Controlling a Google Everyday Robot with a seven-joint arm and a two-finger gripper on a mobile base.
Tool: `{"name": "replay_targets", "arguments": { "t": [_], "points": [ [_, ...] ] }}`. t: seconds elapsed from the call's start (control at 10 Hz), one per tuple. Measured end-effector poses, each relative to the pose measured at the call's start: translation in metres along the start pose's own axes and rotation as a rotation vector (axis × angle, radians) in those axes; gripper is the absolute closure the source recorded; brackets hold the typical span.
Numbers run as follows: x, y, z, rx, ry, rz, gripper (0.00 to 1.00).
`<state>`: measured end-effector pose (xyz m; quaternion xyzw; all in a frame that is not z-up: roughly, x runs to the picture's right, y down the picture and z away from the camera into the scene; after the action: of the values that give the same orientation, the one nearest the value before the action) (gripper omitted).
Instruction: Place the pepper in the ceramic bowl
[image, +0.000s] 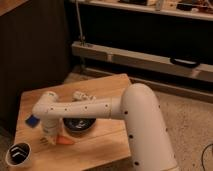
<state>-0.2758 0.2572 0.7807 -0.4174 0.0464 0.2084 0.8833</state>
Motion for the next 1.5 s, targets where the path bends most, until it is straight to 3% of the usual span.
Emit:
{"name": "replay_targets", "arguments": {
  "t": [0.2, 0.3, 0.6, 1.0, 1.2, 1.5],
  "points": [
    [-0.004, -0.003, -0.008, -0.002, -0.018, 0.011, 0.94],
    [-0.006, -0.006, -0.016, -0.003, -0.031, 0.019, 0.99],
    [-0.014, -0.027, -0.059, -0.005, -0.090, 0.071, 1.00],
    [-0.014, -0.106, -0.121, 0.015, -0.178, 0.179, 1.00],
    [-0.005, -0.134, -0.135, 0.030, -0.195, 0.233, 1.00],
    [0.022, -0.146, -0.126, 0.019, -0.172, 0.257, 0.95]
  ]
}}
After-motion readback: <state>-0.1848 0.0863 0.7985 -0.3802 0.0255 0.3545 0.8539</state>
